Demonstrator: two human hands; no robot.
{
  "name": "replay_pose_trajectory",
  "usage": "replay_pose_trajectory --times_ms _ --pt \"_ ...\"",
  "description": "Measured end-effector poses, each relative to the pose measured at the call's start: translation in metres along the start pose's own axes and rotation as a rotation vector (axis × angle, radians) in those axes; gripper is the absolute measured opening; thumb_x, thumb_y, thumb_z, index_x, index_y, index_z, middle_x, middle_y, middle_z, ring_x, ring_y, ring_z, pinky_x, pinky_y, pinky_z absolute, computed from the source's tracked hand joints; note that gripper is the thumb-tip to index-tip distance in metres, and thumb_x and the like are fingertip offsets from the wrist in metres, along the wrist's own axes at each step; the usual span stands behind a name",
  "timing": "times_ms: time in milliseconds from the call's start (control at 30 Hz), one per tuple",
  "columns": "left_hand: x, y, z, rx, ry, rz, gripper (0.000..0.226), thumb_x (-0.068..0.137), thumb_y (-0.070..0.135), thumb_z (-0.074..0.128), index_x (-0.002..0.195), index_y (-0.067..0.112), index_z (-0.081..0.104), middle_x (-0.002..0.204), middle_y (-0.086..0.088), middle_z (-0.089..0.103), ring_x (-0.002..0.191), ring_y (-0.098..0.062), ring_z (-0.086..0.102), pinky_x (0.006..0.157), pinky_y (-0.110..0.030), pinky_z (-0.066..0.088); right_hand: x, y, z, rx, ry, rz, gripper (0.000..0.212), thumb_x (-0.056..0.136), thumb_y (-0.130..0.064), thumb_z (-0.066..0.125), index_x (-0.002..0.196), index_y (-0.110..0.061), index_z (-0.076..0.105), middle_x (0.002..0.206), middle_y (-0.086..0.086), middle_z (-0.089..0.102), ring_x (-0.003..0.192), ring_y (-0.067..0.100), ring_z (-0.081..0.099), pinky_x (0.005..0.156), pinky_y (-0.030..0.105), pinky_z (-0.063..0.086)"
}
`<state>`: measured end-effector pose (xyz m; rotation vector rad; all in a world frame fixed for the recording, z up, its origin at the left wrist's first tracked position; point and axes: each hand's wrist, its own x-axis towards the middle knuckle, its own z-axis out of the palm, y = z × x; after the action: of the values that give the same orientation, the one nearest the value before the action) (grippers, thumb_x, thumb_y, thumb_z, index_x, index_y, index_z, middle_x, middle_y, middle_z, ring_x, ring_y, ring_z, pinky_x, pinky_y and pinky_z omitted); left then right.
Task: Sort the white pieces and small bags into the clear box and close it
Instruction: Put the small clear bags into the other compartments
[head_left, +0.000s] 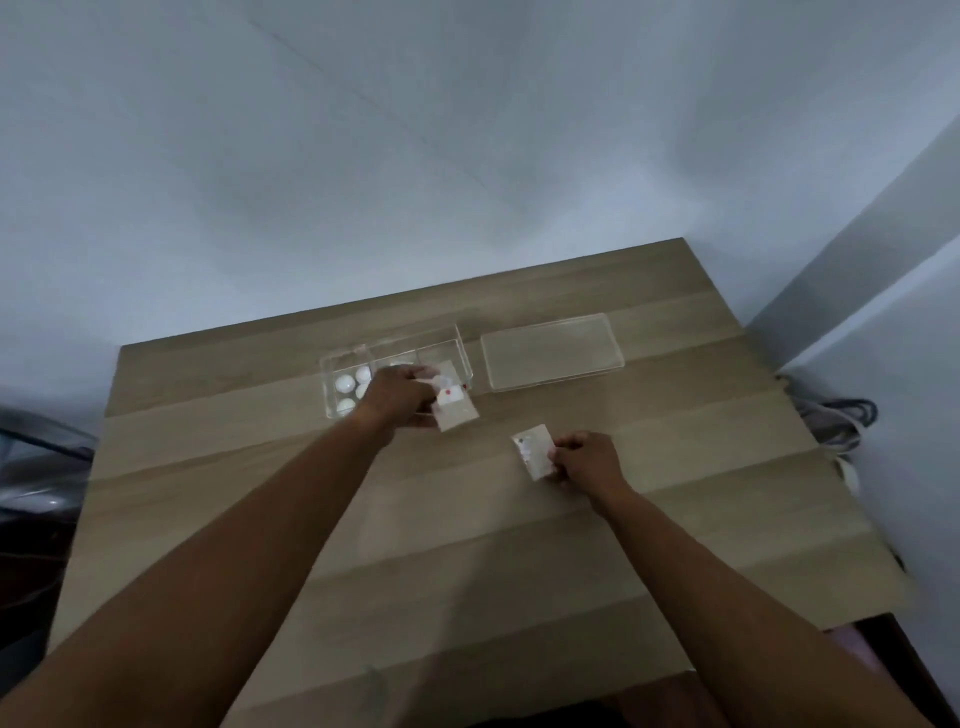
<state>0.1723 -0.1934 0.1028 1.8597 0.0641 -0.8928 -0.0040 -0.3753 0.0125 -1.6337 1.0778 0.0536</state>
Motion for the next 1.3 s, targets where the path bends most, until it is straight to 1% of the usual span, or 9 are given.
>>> replay_pose_trajectory --times_ms 167,333,533,700,800,933,1067,1167,1300 --pt "0.047 0.029 0.001 0.193 0.174 0.057 0.036 0.086 -0.012 0.055 0.118 0.000 0.065 0.079 -0.020 0.063 0.057 -0.025 0.059 0.061 -0.040 0.060 0.005 0.010 -0.010 0.005 0.028 0.002 0.012 0.079 -0.002 0.066 0.089 -0.002 0.074 0.074 0.016 0.070 0.058 0.024 0.061 0.056 0.031 0.051" --pt "0.071 0.041 0.005 0.329 0.273 0.080 0.032 0.083 -0.009 0.060 0.109 0.005 0.071 0.092 -0.020 0.072 0.051 -0.019 0.061 0.042 -0.027 0.056 0.007 0.020 -0.022 0.013 0.069 0.011 0.011 0.078 -0.004 0.068 0.087 -0.005 0.074 0.072 0.013 0.070 0.060 0.022 0.062 0.060 0.033 0.053" --pt "0.083 0.046 0.006 0.412 0.283 0.053 0.029 0.081 -0.010 0.065 0.105 0.006 0.071 0.098 -0.025 0.073 0.049 -0.021 0.062 0.043 -0.031 0.057 0.011 0.023 -0.033 0.017 0.085 0.017 0.013 0.078 -0.003 0.068 0.091 -0.004 0.073 0.074 0.012 0.068 0.059 0.019 0.060 0.061 0.032 0.051" --pt "0.083 0.037 0.013 0.527 0.249 0.107 0.033 0.075 -0.002 0.076 0.104 0.011 0.071 0.100 -0.017 0.075 0.077 -0.030 0.074 0.076 -0.045 0.063 0.017 0.013 -0.029 0.028 0.086 0.011 0.013 0.079 -0.002 0.067 0.090 0.001 0.072 0.066 0.009 0.066 0.049 0.014 0.057 0.041 0.020 0.049" --pt "0.083 0.035 0.016 0.649 0.281 0.177 0.030 0.075 0.011 0.078 0.105 0.014 0.073 0.108 -0.011 0.075 0.096 -0.029 0.072 0.088 -0.039 0.057 0.021 -0.002 -0.024 0.019 0.087 -0.025 0.016 0.078 -0.005 0.068 0.093 -0.004 0.073 0.078 0.011 0.071 0.065 0.021 0.064 0.064 0.035 0.056" --pt "0.078 0.037 0.013 0.841 0.331 0.278 0.049 0.080 0.023 0.077 0.127 0.021 0.064 0.131 -0.007 0.063 0.119 -0.027 0.061 0.095 -0.037 0.048 0.024 -0.032 -0.016 0.049 0.068 -0.090 0.015 0.077 -0.005 0.069 0.091 -0.007 0.073 0.086 0.011 0.073 0.078 0.022 0.066 0.077 0.035 0.053" --pt "0.071 0.035 -0.006 0.793 0.379 0.314 0.042 0.082 0.024 0.073 0.123 0.027 0.066 0.129 -0.005 0.058 0.113 -0.026 0.064 0.095 -0.039 0.052 0.027 -0.071 -0.002 0.053 0.030 -0.181 0.015 0.076 -0.004 0.071 0.091 -0.005 0.072 0.085 0.011 0.071 0.074 0.018 0.062 0.074 0.033 0.050" --pt "0.063 0.022 -0.028 0.737 0.470 0.302 0.032 0.083 0.024 0.069 0.115 0.031 0.069 0.122 -0.005 0.061 0.113 -0.024 0.062 0.093 -0.039 0.052 0.034 -0.101 0.012 0.059 0.010 -0.207 0.015 0.077 -0.006 0.073 0.091 -0.005 0.072 0.083 0.009 0.070 0.068 0.016 0.060 0.065 0.028 0.048" --pt "0.053 -0.008 -0.059 0.741 0.644 0.166 0.044 0.082 0.022 0.068 0.125 0.030 0.062 0.131 -0.010 0.054 0.124 -0.031 0.051 0.098 -0.044 0.047 0.047 -0.137 0.037 -0.014 -0.018 -0.237 0.003 0.078 -0.013 0.071 0.078 -0.015 0.069 0.074 0.007 0.070 0.055 0.011 0.060 0.054 0.024 0.046"
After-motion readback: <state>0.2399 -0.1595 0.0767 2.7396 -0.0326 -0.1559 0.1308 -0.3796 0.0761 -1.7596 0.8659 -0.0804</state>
